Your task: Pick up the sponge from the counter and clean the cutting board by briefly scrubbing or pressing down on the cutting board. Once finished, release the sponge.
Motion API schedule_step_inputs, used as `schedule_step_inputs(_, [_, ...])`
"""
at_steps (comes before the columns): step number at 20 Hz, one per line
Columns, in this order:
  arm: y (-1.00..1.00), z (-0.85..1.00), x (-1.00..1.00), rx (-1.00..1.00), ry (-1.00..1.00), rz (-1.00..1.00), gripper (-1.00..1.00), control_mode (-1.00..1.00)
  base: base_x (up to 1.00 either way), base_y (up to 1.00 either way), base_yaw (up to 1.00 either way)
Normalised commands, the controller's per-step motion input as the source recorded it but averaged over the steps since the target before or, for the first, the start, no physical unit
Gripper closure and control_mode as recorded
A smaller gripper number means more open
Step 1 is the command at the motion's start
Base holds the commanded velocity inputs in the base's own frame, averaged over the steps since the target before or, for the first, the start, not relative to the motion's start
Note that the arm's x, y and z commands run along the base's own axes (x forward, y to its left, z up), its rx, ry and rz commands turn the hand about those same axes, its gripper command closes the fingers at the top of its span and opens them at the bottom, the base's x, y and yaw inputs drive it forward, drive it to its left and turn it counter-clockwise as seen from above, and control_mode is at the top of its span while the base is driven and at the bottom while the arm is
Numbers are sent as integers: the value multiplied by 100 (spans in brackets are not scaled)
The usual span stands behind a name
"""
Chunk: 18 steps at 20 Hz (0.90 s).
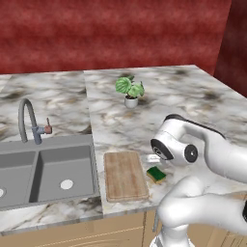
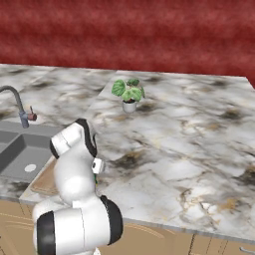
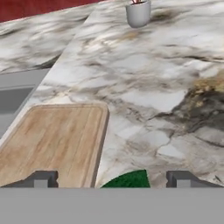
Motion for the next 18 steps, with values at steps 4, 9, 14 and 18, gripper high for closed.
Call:
schedule_step_inputs(4, [-22,90,-14,0,0,-16,-100,-100,0,0,0])
schedule_step_inputs(9, [-19,95,-3,0,0,-15,-100,-100,0,0,0])
schedule_step_inputs(14, [-18,96,0,-1,2,-17,-100,-100,0,0,0])
schedule_step_inputs(18, [-15,95,0,-2,6,-17,-100,-100,0,0,0])
